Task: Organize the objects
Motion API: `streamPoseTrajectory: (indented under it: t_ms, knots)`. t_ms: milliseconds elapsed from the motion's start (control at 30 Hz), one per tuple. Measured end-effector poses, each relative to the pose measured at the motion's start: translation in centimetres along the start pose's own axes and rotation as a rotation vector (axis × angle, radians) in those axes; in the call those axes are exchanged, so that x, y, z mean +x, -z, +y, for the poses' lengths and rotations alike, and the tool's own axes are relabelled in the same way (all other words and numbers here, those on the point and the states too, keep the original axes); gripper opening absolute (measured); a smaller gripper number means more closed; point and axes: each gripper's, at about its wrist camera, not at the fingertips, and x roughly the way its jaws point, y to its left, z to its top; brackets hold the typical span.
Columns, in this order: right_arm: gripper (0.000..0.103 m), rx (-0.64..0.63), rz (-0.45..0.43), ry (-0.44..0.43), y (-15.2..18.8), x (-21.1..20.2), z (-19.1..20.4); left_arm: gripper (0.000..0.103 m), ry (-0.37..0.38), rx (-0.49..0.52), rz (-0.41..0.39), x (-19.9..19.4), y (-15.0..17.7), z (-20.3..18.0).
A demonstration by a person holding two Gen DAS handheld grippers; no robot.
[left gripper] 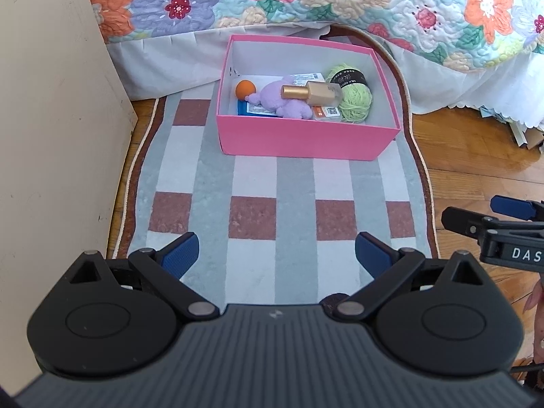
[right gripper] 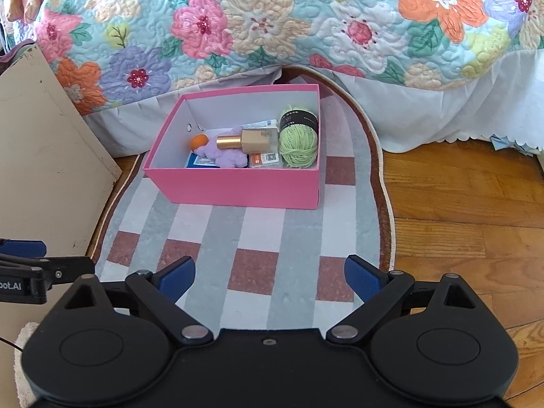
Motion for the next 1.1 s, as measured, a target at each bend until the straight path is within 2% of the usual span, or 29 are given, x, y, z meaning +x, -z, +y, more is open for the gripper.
streamPoseTrajectory:
  t_ms: [233, 367, 1100]
  knots:
    - [0.097, -0.006, -0.006, 0.032, -0.1, -0.1, 0.1, 0.100, 0.000, -0.024, 0.009, 0.3, 0.1, 0.3]
    - [0.097, 0.002, -0.019, 0.035, 0.1, -0.5, 0.0, 0.100, -0.023, -0.027, 0.007, 0.2, 0.4, 0.3]
    - [0.097, -0.019, -0.018, 0.030, 0.3, -1.3, 0.7, 0.100, -0.028, -0.007, 0.004, -0.1, 0.8, 0.4]
